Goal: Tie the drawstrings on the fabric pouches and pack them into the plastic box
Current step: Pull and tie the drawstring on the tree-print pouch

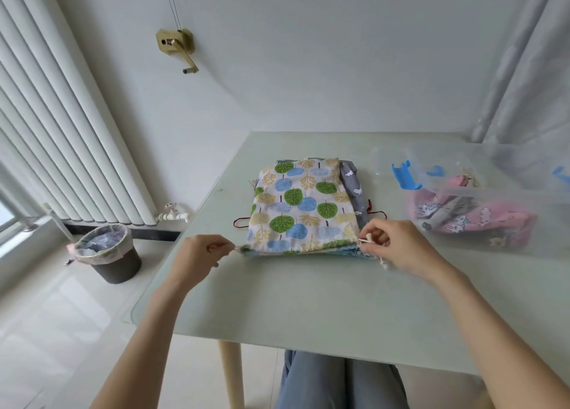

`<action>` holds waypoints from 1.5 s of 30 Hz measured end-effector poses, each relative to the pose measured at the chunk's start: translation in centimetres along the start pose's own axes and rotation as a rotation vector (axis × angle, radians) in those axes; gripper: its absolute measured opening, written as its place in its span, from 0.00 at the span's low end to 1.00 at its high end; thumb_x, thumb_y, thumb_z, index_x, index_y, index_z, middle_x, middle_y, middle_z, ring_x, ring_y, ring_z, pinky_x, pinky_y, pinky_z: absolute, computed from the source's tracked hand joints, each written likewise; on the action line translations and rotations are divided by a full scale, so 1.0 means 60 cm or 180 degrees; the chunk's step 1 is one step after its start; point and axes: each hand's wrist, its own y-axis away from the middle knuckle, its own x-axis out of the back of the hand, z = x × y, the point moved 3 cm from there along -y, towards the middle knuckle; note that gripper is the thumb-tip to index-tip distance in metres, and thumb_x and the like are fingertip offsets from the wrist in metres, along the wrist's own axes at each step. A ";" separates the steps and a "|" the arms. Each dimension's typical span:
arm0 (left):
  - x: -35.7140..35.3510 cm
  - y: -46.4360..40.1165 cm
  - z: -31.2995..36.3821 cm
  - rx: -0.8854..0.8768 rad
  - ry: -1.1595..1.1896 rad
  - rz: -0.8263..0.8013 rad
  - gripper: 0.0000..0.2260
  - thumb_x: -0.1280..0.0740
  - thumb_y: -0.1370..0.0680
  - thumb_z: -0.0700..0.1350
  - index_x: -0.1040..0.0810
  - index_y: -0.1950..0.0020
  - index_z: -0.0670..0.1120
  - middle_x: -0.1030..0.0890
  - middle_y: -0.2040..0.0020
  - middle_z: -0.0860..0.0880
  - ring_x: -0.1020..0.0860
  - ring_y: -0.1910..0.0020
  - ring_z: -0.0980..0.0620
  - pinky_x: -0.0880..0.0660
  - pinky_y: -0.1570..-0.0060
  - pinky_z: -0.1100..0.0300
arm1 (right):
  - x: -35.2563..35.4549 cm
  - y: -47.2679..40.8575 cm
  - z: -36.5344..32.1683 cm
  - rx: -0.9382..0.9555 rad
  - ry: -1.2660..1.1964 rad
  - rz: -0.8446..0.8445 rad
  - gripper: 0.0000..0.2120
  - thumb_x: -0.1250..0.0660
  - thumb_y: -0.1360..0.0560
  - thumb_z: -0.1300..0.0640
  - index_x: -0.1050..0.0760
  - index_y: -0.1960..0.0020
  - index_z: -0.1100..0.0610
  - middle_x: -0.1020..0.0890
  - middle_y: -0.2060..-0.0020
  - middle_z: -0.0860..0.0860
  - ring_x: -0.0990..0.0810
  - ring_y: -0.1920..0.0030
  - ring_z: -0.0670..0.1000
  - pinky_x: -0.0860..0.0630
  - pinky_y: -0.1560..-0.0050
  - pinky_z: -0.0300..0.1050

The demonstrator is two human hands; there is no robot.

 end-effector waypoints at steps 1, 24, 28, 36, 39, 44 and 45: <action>-0.001 -0.001 0.004 0.0011 -0.0076 0.0138 0.05 0.33 0.24 0.41 0.19 0.59 0.46 0.19 0.65 0.48 0.24 0.69 0.52 0.27 0.68 0.64 | 0.000 0.000 0.002 -0.0013 -0.0030 0.0116 0.05 0.26 0.31 0.57 0.22 0.61 0.52 0.21 0.71 0.48 0.24 0.70 0.46 0.30 0.65 0.37; -0.014 -0.075 0.077 0.0461 0.3292 0.0676 0.17 0.46 0.17 0.44 0.40 0.67 0.47 0.41 0.77 0.57 0.42 0.79 0.58 0.21 0.58 0.58 | 0.006 -0.057 -0.036 -0.0171 -0.4411 0.1126 0.14 0.46 0.19 0.57 0.37 0.63 0.56 0.36 0.76 0.47 0.37 0.76 0.46 0.21 0.50 0.49; -0.010 -0.083 0.052 0.0481 0.3421 0.0805 0.17 0.45 0.18 0.44 0.39 0.67 0.47 0.40 0.78 0.56 0.42 0.79 0.58 0.24 0.72 0.63 | 0.014 -0.052 -0.007 -0.0325 -0.3772 0.1131 0.12 0.44 0.19 0.56 0.35 0.62 0.56 0.37 0.76 0.46 0.39 0.77 0.44 0.23 0.66 0.45; -0.010 -0.088 0.050 -0.0078 0.0755 0.1163 0.17 0.42 0.19 0.45 0.40 0.67 0.46 0.39 0.72 0.49 0.40 0.69 0.50 0.44 0.69 0.54 | 0.027 -0.046 0.003 0.0658 0.0480 0.1040 0.10 0.39 0.21 0.56 0.34 0.60 0.57 0.33 0.78 0.45 0.35 0.79 0.43 0.39 0.75 0.39; -0.019 -0.083 0.037 -0.0165 0.0279 0.0867 0.18 0.40 0.20 0.45 0.41 0.69 0.46 0.39 0.73 0.49 0.41 0.70 0.49 0.44 0.70 0.54 | 0.016 -0.040 0.016 0.0626 0.0816 0.0790 0.10 0.40 0.21 0.53 0.32 0.58 0.58 0.31 0.77 0.45 0.32 0.77 0.48 0.35 0.73 0.46; -0.040 -0.076 0.067 -0.0476 0.0079 0.0331 0.17 0.40 0.20 0.51 0.32 0.66 0.43 0.28 0.72 0.50 0.33 0.72 0.53 0.38 0.69 0.57 | -0.009 -0.042 0.000 0.0539 0.0755 0.0490 0.12 0.36 0.24 0.48 0.30 0.57 0.56 0.24 0.71 0.47 0.26 0.69 0.53 0.29 0.65 0.48; -0.040 -0.071 0.073 -0.0511 0.0180 0.0255 0.17 0.40 0.20 0.52 0.30 0.65 0.44 0.27 0.72 0.52 0.33 0.73 0.56 0.37 0.69 0.59 | -0.012 -0.043 -0.002 0.0489 0.0433 0.0436 0.12 0.33 0.25 0.49 0.29 0.58 0.56 0.23 0.69 0.48 0.24 0.67 0.52 0.28 0.63 0.47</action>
